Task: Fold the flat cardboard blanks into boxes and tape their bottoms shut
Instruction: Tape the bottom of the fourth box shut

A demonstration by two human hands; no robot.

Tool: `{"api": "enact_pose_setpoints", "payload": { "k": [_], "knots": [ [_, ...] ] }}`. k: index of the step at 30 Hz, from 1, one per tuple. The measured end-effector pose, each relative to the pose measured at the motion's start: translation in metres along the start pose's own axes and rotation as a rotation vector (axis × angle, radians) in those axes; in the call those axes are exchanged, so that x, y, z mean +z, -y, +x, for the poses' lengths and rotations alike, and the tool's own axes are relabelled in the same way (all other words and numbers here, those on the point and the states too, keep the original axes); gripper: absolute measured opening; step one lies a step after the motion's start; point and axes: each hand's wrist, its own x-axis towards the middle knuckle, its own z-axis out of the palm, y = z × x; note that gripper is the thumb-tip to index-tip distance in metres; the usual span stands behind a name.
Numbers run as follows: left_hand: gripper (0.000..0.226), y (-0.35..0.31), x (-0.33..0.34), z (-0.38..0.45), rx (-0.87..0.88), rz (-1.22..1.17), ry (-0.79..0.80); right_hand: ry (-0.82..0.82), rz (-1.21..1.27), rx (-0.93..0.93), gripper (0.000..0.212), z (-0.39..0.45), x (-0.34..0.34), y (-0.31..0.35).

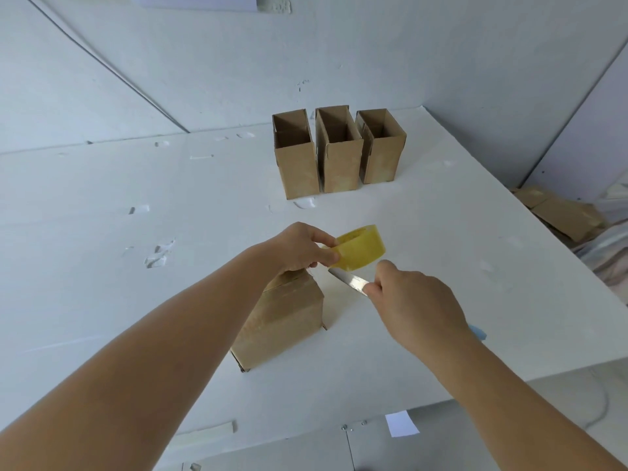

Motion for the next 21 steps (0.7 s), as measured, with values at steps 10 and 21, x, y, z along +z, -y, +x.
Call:
{"api": "enact_pose_setpoints", "payload": {
  "k": [10,21],
  "knots": [
    [0.024,0.003,0.002,-0.002,0.074,-0.086,-0.02,0.231,-0.152,-0.091,0.015,0.009,0.015,0.032],
    [0.031,0.01,0.009,-0.007,0.029,-0.102,0.03,0.093,0.35,0.264,0.021,0.031,0.099,-0.012]
  ]
}}
